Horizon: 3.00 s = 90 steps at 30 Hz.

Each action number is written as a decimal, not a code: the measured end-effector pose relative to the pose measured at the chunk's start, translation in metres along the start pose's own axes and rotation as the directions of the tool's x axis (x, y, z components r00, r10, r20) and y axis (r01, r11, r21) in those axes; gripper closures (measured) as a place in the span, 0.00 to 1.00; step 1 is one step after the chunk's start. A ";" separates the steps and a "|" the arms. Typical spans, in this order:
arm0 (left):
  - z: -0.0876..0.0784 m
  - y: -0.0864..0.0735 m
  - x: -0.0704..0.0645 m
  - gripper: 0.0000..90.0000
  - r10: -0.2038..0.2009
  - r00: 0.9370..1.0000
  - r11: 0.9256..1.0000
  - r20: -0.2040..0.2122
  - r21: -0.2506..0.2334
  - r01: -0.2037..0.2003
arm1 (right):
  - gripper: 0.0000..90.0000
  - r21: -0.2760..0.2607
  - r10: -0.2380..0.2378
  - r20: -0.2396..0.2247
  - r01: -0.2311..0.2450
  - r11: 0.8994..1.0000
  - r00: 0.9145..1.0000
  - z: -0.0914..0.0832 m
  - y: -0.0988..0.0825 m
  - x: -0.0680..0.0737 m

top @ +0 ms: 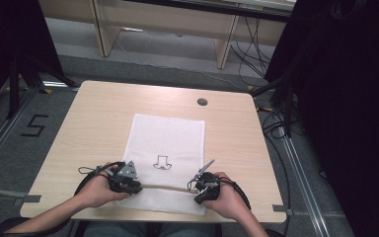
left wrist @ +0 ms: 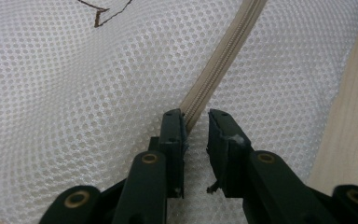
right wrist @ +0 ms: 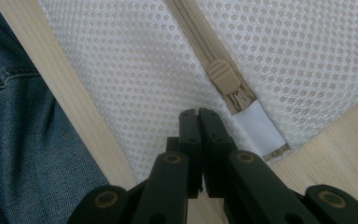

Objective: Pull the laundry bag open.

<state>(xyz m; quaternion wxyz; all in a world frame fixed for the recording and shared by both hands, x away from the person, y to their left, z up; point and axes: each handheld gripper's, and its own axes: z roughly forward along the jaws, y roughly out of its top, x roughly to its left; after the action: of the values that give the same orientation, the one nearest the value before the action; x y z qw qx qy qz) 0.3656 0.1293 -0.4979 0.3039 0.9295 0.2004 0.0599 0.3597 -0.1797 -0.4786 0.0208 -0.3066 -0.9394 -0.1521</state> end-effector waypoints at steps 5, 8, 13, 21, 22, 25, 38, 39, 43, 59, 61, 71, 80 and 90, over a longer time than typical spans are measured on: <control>0.001 0.001 -0.001 0.76 -0.018 0.999 0.999 0.026 -0.049 0.019 | 0.91 -0.010 0.008 -0.004 -0.008 1.000 1.000 -0.002 -0.001 -0.002; -0.003 0.003 -0.002 0.69 -0.031 0.999 0.993 0.031 -0.113 0.034 | 0.88 -0.109 0.065 0.049 -0.060 0.992 0.997 -0.015 -0.005 -0.007; -0.008 0.006 0.003 0.58 -0.045 0.999 0.978 0.018 -0.202 0.048 | 0.84 -0.277 0.169 0.092 -0.138 0.951 0.981 -0.033 -0.018 -0.030; -0.007 0.006 0.009 0.43 -0.106 0.994 0.960 0.010 -0.261 0.105 | 0.77 -0.279 0.220 0.071 -0.193 0.941 0.973 -0.028 -0.023 -0.037; -0.007 0.005 0.010 0.45 -0.094 0.996 0.958 0.006 -0.272 0.093 | 0.77 -0.289 0.208 0.076 -0.178 0.940 0.975 -0.028 -0.022 -0.038; -0.008 0.003 0.009 0.45 -0.091 0.996 0.960 -0.009 -0.267 0.085 | 0.80 -0.288 0.220 0.063 -0.194 0.938 0.973 -0.029 -0.021 -0.035; -0.014 -0.001 0.011 0.47 -0.103 0.994 0.951 -0.026 -0.295 0.091 | 0.96 -0.267 0.197 0.100 -0.165 0.950 0.975 -0.032 -0.017 -0.036; -0.013 -0.001 0.011 0.47 -0.100 0.995 0.950 -0.024 -0.300 0.089 | 0.98 -0.266 0.195 0.104 -0.162 0.950 0.975 -0.032 -0.017 -0.036; -0.011 0.002 0.010 0.47 -0.101 0.995 0.946 -0.010 -0.311 0.093 | 1.00 -0.239 0.241 0.087 -0.214 0.947 0.967 -0.031 -0.017 -0.037; -0.010 0.029 -0.006 0.51 -0.059 0.997 0.946 0.059 -0.315 0.075 | 1.00 -0.172 0.268 0.053 -0.256 0.951 0.962 -0.022 -0.006 -0.031; -0.004 0.038 -0.011 0.52 -0.031 0.997 0.952 0.074 -0.302 0.052 | 1.00 -0.160 0.275 0.042 -0.266 0.951 0.960 -0.022 -0.004 -0.030; 0.023 0.078 -0.031 0.63 0.035 0.989 0.962 0.142 -0.274 0.006 | 0.96 -0.146 0.251 0.019 -0.246 0.958 0.968 -0.016 -0.004 -0.025; 0.042 0.094 -0.039 0.65 0.073 0.987 0.969 0.146 -0.243 -0.036 | 1.00 -0.128 0.266 0.032 -0.260 0.957 0.963 -0.013 -0.007 -0.028; 0.048 0.098 -0.036 0.64 0.080 0.987 0.971 0.139 -0.235 -0.046 | 1.00 -0.098 0.276 0.032 -0.271 0.957 0.961 -0.004 -0.004 -0.028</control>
<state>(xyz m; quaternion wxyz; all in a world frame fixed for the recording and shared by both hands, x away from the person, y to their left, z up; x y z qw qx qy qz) 0.3771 0.0165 -0.4783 0.4218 0.8956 0.1394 0.0235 0.3798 -0.1998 -0.4796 0.0059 -0.4376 -0.8801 -0.1841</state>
